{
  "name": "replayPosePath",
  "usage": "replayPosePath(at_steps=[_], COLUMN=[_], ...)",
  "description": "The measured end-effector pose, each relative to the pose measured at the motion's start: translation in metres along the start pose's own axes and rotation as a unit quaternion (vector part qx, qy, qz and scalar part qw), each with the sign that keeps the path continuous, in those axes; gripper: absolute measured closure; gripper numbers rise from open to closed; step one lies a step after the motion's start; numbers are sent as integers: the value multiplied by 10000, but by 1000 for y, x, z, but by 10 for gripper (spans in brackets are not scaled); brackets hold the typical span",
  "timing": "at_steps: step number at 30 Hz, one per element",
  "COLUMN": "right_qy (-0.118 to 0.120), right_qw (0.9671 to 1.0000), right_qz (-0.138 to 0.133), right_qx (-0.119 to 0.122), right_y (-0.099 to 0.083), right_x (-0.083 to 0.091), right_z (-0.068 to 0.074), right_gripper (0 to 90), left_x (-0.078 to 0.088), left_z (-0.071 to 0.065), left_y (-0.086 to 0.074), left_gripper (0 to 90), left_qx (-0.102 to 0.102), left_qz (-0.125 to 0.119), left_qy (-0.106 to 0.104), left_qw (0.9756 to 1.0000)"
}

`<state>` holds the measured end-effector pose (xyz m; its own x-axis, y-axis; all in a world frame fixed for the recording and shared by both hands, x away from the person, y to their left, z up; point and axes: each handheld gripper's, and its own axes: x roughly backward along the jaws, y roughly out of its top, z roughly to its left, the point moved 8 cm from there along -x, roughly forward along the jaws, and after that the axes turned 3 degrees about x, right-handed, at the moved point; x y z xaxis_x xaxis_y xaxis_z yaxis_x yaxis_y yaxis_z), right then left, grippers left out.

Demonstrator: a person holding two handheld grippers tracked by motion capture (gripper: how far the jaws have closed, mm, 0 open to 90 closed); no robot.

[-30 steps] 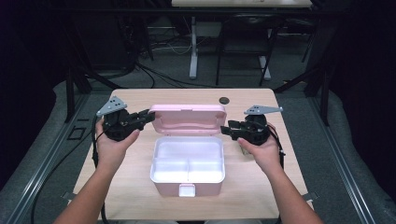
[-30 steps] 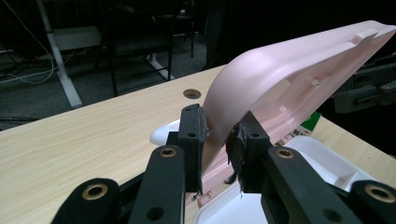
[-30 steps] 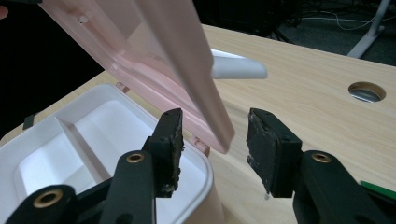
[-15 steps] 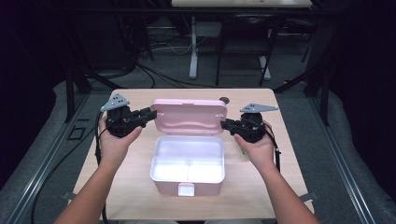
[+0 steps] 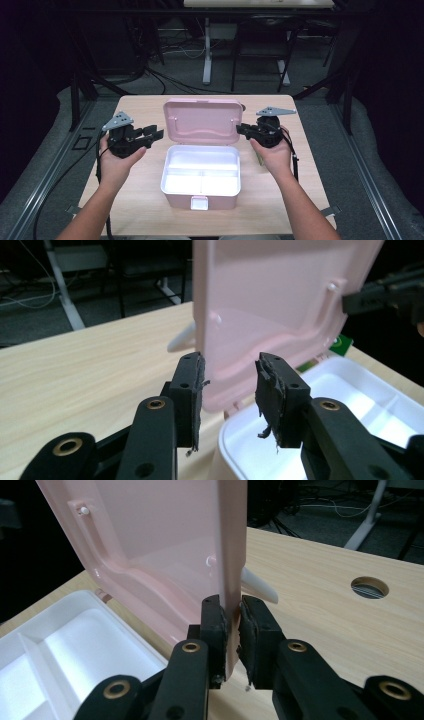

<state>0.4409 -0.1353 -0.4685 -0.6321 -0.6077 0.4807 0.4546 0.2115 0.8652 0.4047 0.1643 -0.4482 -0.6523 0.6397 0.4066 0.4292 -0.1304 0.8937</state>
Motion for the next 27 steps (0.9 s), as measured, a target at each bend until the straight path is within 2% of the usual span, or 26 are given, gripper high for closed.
replayPosePath(at_steps=[3, 9, 10, 18, 21, 27], right_qy=[-111, -30, -24, -16, -63, -176], right_qw=[9999, 9996, 9993, 9982, 9979, 9971], right_qz=[49, 50, 45, 109, 140, 309], right_qx=[-24, -276, -373, -596, -636, -676], right_y=[2, 3, 3, 3, 2, -4], right_x=[-4, -11, -14, -23, -26, -33], right_z=[-3, -8, -11, -18, -21, -26], right_gripper=[818, 819, 819, 815, 812, 816], left_x=[6, 8, 7, 4, 1, 0], left_z=[-1, -4, -6, -15, -17, -18], left_y=[-9, -16, -19, -35, -42, -44], left_gripper=[624, 610, 610, 610, 610, 611], left_qx=[-10, -13, -44, -107, -135, -132], left_qz=[26, -4, 58, 224, 270, 279], left_qy=[-27, -79, -92, -207, -232, -262], left_qw=[10000, 10000, 9999, 9995, 9993, 9992])
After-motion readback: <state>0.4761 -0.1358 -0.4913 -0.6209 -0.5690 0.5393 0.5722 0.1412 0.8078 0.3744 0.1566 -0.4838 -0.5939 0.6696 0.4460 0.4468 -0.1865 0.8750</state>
